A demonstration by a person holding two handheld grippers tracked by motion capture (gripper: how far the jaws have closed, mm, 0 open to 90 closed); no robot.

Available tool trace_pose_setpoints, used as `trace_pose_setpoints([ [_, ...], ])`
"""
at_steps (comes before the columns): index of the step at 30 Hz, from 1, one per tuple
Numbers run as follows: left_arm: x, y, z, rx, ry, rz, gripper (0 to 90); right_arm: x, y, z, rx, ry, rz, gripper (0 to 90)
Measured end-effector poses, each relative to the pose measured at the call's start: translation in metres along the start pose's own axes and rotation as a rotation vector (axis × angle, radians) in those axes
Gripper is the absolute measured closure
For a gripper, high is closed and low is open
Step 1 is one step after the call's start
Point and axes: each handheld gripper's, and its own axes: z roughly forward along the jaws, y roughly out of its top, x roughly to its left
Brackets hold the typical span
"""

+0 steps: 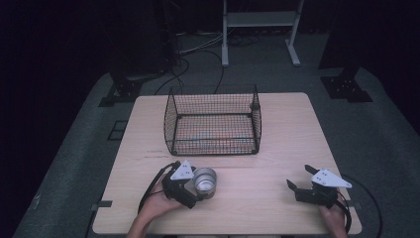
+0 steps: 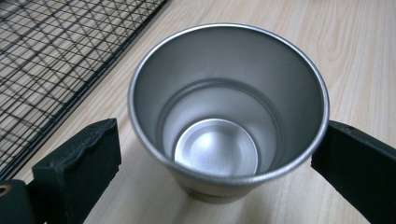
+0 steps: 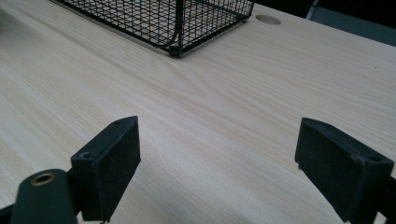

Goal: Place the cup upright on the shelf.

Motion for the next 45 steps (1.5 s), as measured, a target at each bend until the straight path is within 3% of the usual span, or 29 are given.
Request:
trace_pose_setpoints([
  [4,0.001,0.004,0.005,0.023,-0.016,-0.001,0.8,0.000,0.000,0.000,0.000,0.000,-0.002,13.5],
  [11,0.003,0.009,0.009,0.038,-0.052,0.002,11.2,0.000,0.000,0.000,-0.001,0.002,0.000,13.4],
  [17,0.003,0.012,0.010,0.049,-0.058,0.014,17.6,0.000,0.000,0.000,-0.004,0.003,0.003,13.4],
  [29,0.002,0.020,0.007,0.031,-0.042,0.025,17.8,-0.001,0.000,0.000,-0.005,0.003,0.005,13.5],
  [31,0.005,0.024,0.003,0.022,-0.021,0.024,17.8,-0.001,0.000,0.000,-0.005,0.002,0.006,13.4],
  [37,0.010,0.032,-0.003,0.006,-0.022,0.011,17.9,-0.001,0.000,0.000,-0.005,0.001,0.006,13.4],
  [45,0.015,0.048,-0.012,-0.011,-0.006,0.027,17.9,0.000,0.000,0.000,-0.004,-0.001,0.003,13.5],
])
